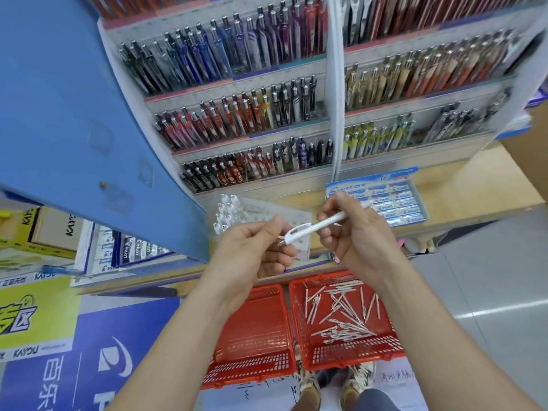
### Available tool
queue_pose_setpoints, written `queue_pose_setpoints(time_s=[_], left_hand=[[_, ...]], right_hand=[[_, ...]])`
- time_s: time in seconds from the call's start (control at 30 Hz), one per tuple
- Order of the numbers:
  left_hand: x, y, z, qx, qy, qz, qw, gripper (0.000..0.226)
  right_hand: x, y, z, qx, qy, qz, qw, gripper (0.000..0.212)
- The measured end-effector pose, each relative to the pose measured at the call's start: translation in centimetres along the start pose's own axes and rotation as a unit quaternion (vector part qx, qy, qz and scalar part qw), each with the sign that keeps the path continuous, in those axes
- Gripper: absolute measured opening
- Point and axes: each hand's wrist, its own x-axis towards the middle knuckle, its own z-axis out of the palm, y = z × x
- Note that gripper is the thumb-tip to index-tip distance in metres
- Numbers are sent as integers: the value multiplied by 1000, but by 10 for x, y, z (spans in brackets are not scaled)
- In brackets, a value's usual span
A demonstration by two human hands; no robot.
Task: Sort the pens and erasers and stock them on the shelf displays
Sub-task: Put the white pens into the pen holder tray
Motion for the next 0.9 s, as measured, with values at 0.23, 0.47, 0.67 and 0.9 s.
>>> queue_pose_setpoints(time_s=[0.23,0.47,0.67,0.9], left_hand=[[2,7,-22,-59,65,71,994,12],[4,19,-36,123,169,157,965,10],[18,31,-65,387,245,278,844,19],[45,17,-62,553,223,321,736,13]], right_hand=[[-1,1,-5,-36,-42,-23,998,16],[7,12,-3,-180,9,-63,982,12],[27,30,-23,-392,149,-87,903,9],[28,51,-16,-534,132,-71,832,38]])
